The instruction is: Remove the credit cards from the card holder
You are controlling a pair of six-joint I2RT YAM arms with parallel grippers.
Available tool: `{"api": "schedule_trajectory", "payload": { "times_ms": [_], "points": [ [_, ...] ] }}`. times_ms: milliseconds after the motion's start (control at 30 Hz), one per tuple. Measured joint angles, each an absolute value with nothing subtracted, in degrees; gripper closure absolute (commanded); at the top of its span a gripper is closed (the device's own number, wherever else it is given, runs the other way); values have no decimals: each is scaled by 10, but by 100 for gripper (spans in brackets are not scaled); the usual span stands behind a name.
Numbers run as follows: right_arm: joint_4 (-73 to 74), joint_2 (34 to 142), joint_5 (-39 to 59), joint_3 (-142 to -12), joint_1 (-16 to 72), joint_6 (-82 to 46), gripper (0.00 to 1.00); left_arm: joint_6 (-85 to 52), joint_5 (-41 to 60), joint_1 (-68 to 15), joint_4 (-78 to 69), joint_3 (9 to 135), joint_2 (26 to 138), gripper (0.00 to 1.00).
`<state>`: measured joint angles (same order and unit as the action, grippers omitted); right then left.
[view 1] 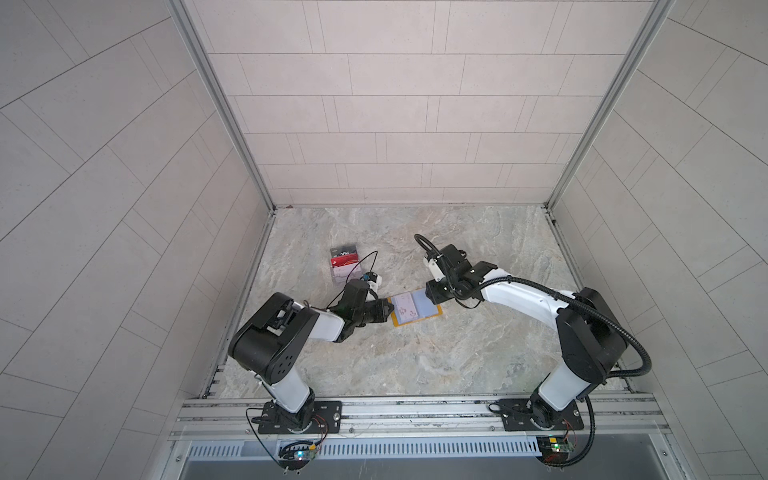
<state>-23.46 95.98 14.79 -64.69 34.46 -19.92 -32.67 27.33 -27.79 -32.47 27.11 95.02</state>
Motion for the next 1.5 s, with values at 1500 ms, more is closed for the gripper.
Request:
{"api": "schedule_trajectory", "payload": {
  "times_ms": [1500],
  "points": [
    [-167, 1103, 407, -669, 299, -270, 67, -300, 283, -278, -251, 322, 962, 100]
  ]
}}
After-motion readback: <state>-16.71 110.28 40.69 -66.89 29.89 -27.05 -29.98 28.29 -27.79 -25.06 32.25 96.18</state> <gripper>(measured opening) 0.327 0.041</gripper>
